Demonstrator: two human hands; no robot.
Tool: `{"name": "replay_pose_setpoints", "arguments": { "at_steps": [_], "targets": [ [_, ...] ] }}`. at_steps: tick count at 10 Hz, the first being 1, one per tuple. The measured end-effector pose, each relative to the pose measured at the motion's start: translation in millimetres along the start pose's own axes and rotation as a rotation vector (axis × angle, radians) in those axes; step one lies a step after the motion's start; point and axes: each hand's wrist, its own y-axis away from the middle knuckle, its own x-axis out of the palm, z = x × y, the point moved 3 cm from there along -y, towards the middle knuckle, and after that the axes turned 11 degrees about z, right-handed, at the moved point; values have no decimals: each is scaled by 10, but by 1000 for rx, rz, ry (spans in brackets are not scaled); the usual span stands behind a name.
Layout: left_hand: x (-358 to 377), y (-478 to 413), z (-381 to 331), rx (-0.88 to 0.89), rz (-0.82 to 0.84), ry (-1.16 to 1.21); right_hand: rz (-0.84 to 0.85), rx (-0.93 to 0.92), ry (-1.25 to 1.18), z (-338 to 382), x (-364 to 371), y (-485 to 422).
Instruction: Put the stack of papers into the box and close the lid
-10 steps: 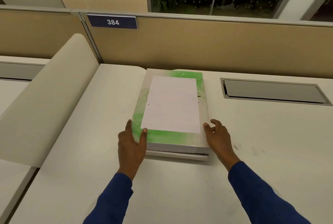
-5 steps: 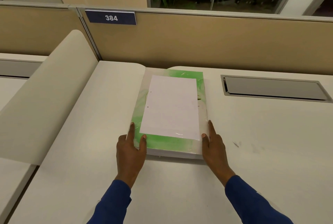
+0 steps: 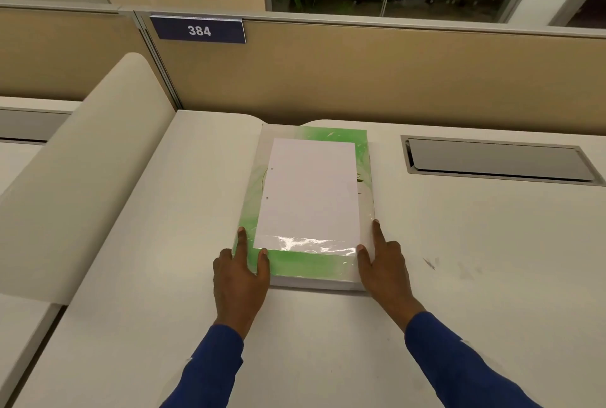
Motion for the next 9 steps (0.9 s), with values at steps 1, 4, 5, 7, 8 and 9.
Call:
{"name": "replay_pose_setpoints", "arguments": {
  "at_steps": [1,4,5,7,8,9],
  "targets": [
    [57,-43,4,7,-16,-45,10,6,11,15,-9,-46],
    [63,-316,-86,34,-41,-174,40,18,70,149,-81,-298],
    [61,-420,-123,54,-51,-235,54,19,114,198,-123,-372],
    [55,-431,-163,37,-31,-338,147,-7,176,168,-246,-396],
    [50,-428,-215,-25,14,-416,190,-55,144,62,-320,-311],
    [77,-339,-337,-61,7,-489,189,-127,166,-135,-336,-140]
  ]
}}
